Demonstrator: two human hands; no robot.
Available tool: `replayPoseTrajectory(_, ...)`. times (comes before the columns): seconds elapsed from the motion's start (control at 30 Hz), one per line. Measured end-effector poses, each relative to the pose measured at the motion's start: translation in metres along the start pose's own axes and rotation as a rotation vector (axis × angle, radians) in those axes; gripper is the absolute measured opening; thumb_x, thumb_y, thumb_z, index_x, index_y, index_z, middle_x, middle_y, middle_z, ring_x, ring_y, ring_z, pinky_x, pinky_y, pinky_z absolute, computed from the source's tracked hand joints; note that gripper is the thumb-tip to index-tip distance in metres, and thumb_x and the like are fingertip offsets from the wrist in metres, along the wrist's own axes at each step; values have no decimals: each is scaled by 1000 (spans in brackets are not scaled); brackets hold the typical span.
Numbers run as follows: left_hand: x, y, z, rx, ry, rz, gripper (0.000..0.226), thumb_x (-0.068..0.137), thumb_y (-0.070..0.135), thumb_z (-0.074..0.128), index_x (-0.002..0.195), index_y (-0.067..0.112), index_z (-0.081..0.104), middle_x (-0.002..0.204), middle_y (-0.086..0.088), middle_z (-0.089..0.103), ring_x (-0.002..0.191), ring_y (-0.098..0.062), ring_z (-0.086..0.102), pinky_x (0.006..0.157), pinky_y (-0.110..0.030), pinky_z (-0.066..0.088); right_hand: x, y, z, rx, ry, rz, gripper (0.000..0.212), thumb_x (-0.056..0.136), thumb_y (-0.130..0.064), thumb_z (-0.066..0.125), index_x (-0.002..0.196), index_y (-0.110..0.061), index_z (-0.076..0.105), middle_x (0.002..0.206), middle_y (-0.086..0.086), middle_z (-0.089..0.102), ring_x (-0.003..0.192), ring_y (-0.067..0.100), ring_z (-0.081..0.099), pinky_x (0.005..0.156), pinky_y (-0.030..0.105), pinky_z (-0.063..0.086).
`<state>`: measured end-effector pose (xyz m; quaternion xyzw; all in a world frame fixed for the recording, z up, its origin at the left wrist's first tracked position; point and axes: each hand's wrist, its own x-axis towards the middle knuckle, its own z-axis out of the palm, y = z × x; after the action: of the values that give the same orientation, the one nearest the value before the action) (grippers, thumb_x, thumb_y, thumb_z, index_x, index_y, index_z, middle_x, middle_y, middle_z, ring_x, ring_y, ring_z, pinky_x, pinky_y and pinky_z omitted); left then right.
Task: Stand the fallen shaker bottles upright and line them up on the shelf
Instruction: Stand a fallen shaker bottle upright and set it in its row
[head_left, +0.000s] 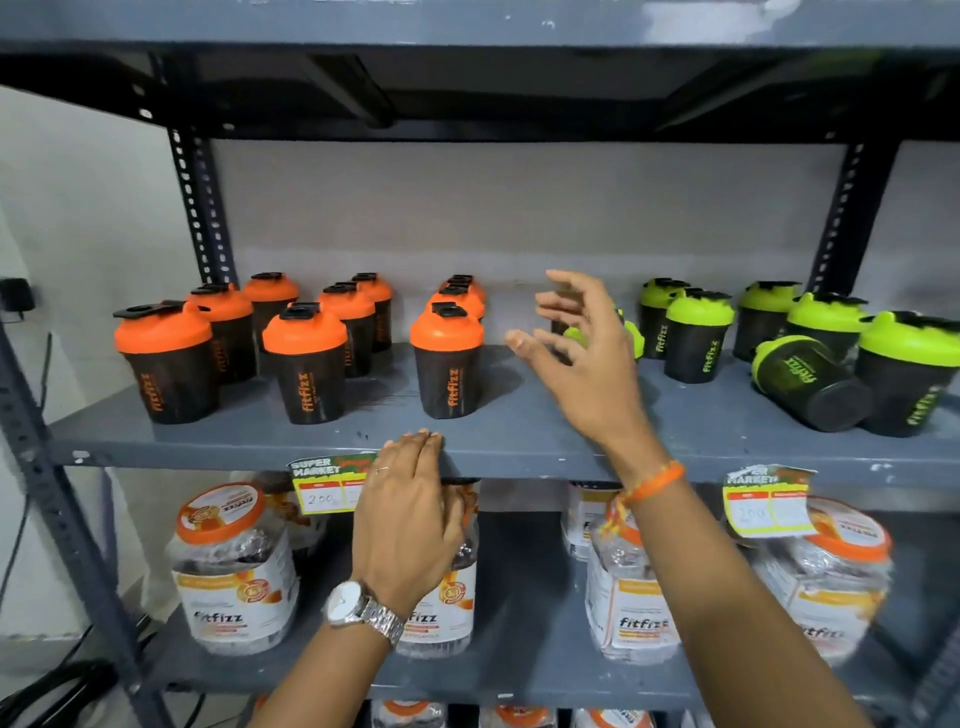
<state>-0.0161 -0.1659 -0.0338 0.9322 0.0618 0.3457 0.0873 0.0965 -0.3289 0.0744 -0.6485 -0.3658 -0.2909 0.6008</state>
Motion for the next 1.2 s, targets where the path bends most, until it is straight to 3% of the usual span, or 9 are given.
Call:
replayPoseTrajectory(0.1,0,21,12,-50,60,39,54,86,28,60,135,3,60,135,-15,64,126,-33,59,117,-45,39,-10,-14,-55,-28,175,-47,46,78,-38,81,118,-39,57,111,1,67,104,11,67,77,20,57)
replayPoseTrajectory(0.17,2,38,22,-91,82,85,52,88,28,58,135,4,60,135,-13,64,127,-31,59,119,-43,37,-11,-15,-97,-178,323,-55,36,82,-38,77,113,-33,60,102,1,69,95,10,69,69,18,56)
replayPoseTrajectory(0.27,9,61,37,-136,105,153,50,89,28,55,133,4,61,134,-13,65,125,-31,60,118,-42,36,-12,-1,-155,-567,449,-17,28,88,-41,68,107,-22,62,98,3,70,90,23,67,78,34,54)
replayPoseTrajectory(0.4,18,82,56,-106,97,230,50,93,33,52,135,6,60,136,-13,64,128,-31,59,119,-41,31,-17,25,-209,-1012,374,164,41,93,-38,59,116,-4,60,111,21,64,106,44,54,91,45,38)
replayPoseTrajectory(0.57,21,84,79,-96,184,251,48,96,36,48,135,11,59,134,-8,64,123,-29,58,115,-43,36,-28,44,-229,-1397,200,329,57,95,-45,52,116,8,55,117,30,56,111,46,49,88,50,44)
replayPoseTrajectory(0.7,23,80,89,-91,232,262,46,97,35,45,135,13,58,134,-6,64,120,-28,58,111,-44,38,-32,51,-229,-1439,123,400,57,95,-47,53,117,5,56,120,26,54,111,45,50,83,48,49)
replayPoseTrajectory(0.87,24,82,95,-89,268,233,44,97,35,45,133,15,59,132,-4,65,119,-27,58,110,-42,36,-28,54,-227,-1282,86,376,52,96,-44,52,123,0,50,124,24,48,107,48,53,82,47,49)
replayPoseTrajectory(1.2,26,75,100,-79,307,279,43,97,33,45,135,18,58,132,-3,65,121,-22,55,111,-37,32,0,74,-227,-927,86,609,74,88,-51,63,131,3,37,125,30,59,115,50,57,86,45,48)
